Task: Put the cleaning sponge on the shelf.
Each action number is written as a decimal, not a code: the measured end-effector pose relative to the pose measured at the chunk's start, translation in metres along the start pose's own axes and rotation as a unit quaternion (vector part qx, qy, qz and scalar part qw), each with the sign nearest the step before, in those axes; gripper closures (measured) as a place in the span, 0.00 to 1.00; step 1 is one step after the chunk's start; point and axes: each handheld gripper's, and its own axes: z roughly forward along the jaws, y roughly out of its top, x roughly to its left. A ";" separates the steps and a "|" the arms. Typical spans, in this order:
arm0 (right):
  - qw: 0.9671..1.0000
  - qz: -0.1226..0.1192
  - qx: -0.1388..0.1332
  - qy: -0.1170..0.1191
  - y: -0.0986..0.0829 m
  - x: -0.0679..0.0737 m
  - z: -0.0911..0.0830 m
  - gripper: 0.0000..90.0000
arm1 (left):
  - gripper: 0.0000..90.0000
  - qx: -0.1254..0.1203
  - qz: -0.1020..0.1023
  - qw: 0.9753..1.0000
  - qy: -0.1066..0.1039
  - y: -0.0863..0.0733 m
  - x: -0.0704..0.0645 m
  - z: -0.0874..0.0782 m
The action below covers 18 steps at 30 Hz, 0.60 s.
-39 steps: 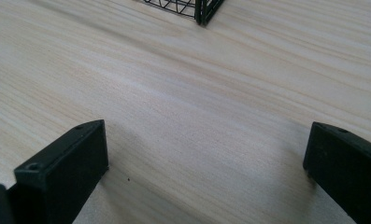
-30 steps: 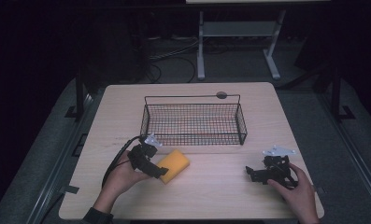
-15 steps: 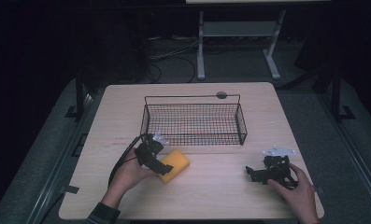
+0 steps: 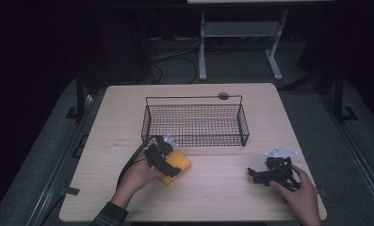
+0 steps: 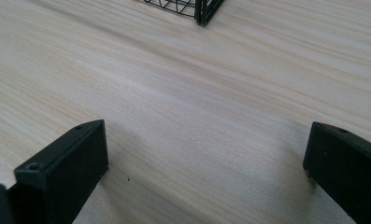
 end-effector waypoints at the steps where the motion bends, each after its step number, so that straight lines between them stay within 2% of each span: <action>1: 1.000 0.000 0.000 0.000 0.000 0.000 0.000 0.00 | 0.15 0.000 0.000 1.000 0.000 0.000 0.000 0.000; 10: 1.000 0.000 0.000 0.000 0.000 0.000 0.000 0.00 | 0.15 0.020 -0.006 1.000 0.005 0.003 -0.005 0.016; 18: 1.000 0.000 0.000 0.000 0.000 0.000 0.000 0.00 | 0.16 0.031 -0.003 0.999 0.010 0.003 -0.006 0.021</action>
